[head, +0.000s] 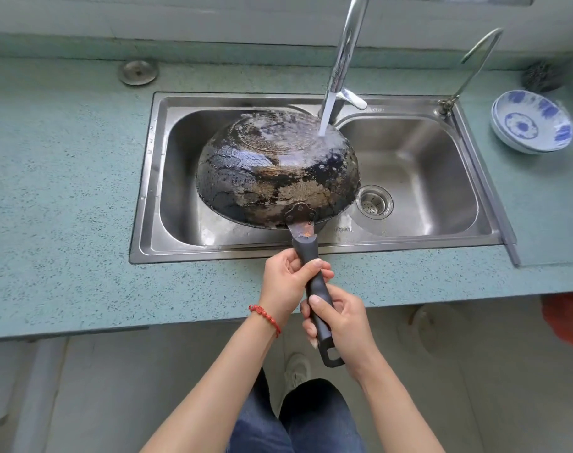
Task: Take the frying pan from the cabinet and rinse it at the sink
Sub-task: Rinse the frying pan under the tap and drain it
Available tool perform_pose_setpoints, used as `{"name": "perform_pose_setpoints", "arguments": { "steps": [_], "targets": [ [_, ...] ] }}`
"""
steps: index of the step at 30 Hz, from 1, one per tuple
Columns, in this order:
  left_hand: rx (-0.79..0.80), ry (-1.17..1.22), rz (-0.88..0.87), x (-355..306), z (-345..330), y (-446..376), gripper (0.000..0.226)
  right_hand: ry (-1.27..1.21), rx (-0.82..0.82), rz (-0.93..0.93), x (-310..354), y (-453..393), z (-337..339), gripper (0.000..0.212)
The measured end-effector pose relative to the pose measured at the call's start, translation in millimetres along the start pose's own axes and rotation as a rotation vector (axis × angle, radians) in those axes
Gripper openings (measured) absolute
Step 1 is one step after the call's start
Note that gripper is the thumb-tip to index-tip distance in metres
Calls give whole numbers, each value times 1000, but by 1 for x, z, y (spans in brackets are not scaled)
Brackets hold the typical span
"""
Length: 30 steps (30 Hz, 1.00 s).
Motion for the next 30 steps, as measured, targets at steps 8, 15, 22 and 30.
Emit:
{"name": "perform_pose_setpoints", "arguments": {
  "steps": [8,15,22,30],
  "targets": [
    [41,145,26,4,3,-1,11,138,-58,-10,0,-2,-1,21],
    [60,358,45,8,0,-2,21,326,-154,-42,-2,-4,-2,24],
    [54,386,43,9,0,-1,21,380,-179,-46,-5,-4,-2,27],
    [41,317,0,3,-3,1,14,198,-96,-33,4,-2,-3,18]
  ]
}}
Point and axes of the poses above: each hand's wrist, its own y-axis away from the middle knuckle, its own z-axis out of the back of the hand, x = y × z, the point moved 4 cm from there along -y, towards the middle knuckle, and after that the axes turned 13 degrees about x, right-handed, at the moved point
